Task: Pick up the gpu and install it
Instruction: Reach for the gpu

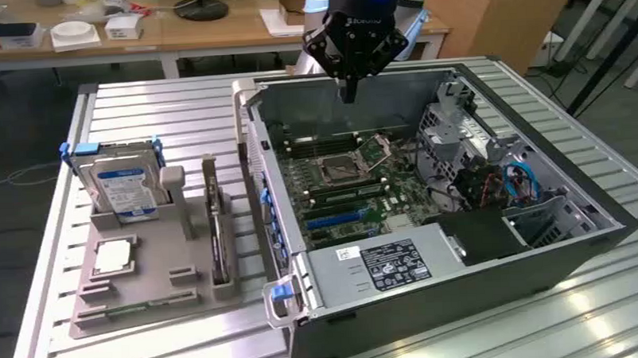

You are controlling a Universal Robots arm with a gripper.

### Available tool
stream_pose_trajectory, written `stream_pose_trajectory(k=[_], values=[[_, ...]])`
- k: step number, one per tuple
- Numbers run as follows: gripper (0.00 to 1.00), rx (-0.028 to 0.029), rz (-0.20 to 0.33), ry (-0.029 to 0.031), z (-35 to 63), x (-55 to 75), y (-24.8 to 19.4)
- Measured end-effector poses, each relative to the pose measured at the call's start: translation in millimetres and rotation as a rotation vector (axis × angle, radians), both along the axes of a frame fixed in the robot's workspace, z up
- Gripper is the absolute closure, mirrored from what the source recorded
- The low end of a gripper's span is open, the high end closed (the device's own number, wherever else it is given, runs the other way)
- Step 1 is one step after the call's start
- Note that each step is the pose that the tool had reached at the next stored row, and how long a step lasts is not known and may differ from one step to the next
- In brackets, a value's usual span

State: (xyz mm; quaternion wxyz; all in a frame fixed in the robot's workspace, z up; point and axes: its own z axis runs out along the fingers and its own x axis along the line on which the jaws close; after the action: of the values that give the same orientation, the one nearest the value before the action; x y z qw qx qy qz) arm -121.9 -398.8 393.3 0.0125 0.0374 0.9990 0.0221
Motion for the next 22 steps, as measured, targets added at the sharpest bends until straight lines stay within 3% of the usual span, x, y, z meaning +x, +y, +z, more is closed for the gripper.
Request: stream_pose_trajectory(k=[12, 22], values=[[0.89, 0.0, 0.0, -0.0001, 0.0, -0.4, 0.0], [0.89, 0.0, 0.0, 0.0, -0.4, -11.7, 0.0]])
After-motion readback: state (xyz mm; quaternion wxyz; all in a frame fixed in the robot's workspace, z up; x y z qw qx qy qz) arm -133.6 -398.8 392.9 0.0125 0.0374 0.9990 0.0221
